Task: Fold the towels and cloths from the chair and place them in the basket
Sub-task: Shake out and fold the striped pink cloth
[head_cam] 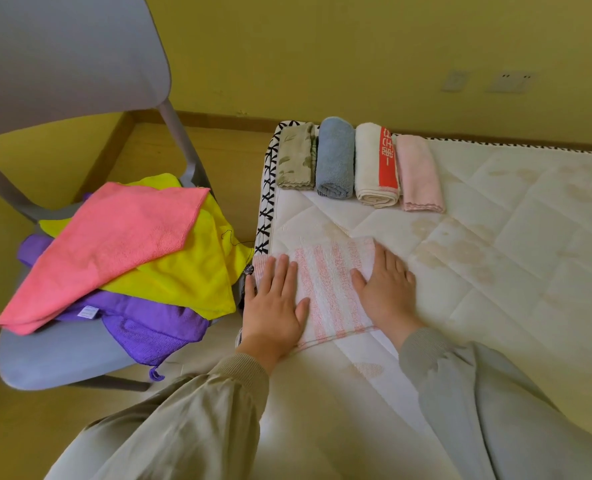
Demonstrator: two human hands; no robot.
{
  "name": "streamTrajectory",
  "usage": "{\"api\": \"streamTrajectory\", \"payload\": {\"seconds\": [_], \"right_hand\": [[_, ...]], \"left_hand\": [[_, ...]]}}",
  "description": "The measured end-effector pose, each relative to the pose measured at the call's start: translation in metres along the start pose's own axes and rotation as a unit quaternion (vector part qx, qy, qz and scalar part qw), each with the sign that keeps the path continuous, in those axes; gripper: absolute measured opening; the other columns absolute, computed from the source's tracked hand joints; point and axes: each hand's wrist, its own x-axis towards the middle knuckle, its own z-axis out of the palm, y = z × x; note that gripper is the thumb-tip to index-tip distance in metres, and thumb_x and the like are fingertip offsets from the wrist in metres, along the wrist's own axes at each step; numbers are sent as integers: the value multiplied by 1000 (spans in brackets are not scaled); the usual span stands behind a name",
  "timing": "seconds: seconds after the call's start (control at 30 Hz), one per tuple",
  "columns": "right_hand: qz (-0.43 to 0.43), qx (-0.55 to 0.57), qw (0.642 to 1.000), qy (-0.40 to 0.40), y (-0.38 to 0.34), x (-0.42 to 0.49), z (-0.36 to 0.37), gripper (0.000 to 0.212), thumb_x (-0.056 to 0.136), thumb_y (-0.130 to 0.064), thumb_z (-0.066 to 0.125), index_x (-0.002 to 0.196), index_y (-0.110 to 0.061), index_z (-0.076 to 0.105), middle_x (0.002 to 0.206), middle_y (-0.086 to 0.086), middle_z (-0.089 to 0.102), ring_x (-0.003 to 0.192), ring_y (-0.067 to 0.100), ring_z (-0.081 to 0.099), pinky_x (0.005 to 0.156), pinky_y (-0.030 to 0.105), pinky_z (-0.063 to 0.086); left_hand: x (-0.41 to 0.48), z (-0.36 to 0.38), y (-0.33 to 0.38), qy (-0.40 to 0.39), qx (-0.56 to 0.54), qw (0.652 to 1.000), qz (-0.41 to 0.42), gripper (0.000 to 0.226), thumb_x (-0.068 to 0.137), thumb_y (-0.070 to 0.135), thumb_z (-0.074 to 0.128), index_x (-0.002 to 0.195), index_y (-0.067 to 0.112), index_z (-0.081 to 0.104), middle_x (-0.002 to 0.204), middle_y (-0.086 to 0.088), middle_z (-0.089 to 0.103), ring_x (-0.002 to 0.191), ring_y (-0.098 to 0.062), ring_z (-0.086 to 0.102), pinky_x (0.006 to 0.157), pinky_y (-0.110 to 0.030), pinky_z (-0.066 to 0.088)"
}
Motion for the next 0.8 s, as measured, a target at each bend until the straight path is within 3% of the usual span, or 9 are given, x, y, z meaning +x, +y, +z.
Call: {"api": "streamTrajectory", "payload": {"seconds": [0.07, 0.13, 0.23, 0.3, 0.43, 0.67, 0.8], "right_hand": [[55, 37, 998, 9, -1, 1, -8, 64, 87, -56, 50, 129, -9, 44, 129, 9, 50, 119, 27, 45, 98, 38, 37], [120, 152, 980, -41, -4, 5, -20, 51, 83, -47, 61, 112, -5, 52, 108, 8, 60, 100, 28, 56, 83, 35, 46], [157, 255, 948, -106, -2, 9, -36, 24, 86, -25, 63, 96, -6, 54, 83, 2, 56, 82, 26, 54, 66, 28, 40], [154, 248, 953, -83, 2, 11, -50, 22, 86, -21, 64, 99, -4, 59, 91, 10, 62, 87, 30, 58, 67, 27, 40], [136, 171, 976, -4, 11, 10, -77, 31, 90, -19, 61, 114, 0, 58, 116, 16, 62, 104, 35, 59, 76, 30, 43], [58, 123, 991, 20, -6, -11, -84, 15, 88, -16, 54, 101, -9, 57, 101, 11, 65, 91, 34, 60, 70, 32, 46], [15, 132, 991, 11, -25, -22, -89, 18, 87, -16, 55, 104, -12, 60, 98, 8, 66, 89, 32, 60, 67, 30, 44]], "left_hand": [[-5, -2, 0, -11, 6, 1000, 1, 78, 82, 55, -13, 151, 18, -11, 152, 1, -28, 138, -19, -31, 114, -49, -10], [-8, -7, 2, -19, 15, 1000, -2, 80, 80, 55, -14, 151, 17, -11, 154, -1, -27, 138, -21, -31, 114, -50, -10], [-13, -16, 9, -28, 10, 999, -13, 74, 88, 53, -6, 151, 17, -10, 157, -4, -22, 141, -24, -28, 114, -51, -12], [-17, -20, 16, -39, 6, 999, 2, 67, 94, 51, 5, 152, 18, -8, 158, -4, -20, 142, -26, -26, 112, -50, -15], [-24, -22, 30, -67, 4, 996, 61, 64, 95, 48, 4, 151, 21, -9, 158, -3, -21, 142, -27, -26, 113, -47, -14], [-30, -21, 27, -78, -40, 994, 58, 58, 101, 40, 22, 152, 26, -3, 159, -3, -18, 144, -25, -21, 117, -47, -4], [-38, -20, 15, -75, -68, 992, 70, 56, 102, 39, 27, 152, 30, 5, 159, -2, -18, 145, -23, -20, 117, -45, -5]]}}
